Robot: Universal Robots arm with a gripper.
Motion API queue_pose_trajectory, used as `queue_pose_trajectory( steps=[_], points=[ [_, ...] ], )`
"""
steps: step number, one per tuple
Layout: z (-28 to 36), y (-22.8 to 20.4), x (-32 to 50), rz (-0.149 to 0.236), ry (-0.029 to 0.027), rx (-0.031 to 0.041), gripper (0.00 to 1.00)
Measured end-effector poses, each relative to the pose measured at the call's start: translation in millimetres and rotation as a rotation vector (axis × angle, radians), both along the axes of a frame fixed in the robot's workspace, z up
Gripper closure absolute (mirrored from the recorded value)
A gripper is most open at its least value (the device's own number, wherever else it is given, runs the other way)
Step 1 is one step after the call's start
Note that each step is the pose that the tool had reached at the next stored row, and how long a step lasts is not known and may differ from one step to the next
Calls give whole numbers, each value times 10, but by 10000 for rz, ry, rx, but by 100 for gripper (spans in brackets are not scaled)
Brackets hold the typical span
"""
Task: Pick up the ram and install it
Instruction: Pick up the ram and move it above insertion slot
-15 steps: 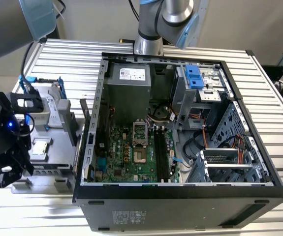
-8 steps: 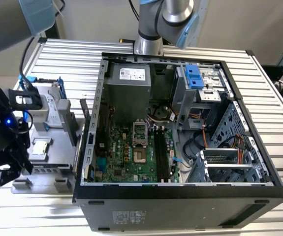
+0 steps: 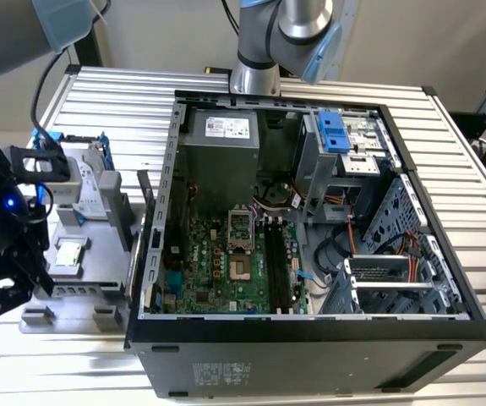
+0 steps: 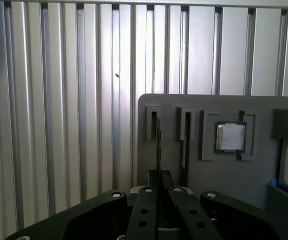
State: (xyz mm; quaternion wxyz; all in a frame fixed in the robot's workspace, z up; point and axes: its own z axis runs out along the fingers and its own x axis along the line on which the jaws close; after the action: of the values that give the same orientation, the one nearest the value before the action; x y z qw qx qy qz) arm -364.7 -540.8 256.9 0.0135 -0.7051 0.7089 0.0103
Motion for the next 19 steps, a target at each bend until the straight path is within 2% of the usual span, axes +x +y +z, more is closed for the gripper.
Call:
queue_pose_trajectory(
  steps=[19],
  points=[
    [199,0,0,0,0,1,100]
  ],
)
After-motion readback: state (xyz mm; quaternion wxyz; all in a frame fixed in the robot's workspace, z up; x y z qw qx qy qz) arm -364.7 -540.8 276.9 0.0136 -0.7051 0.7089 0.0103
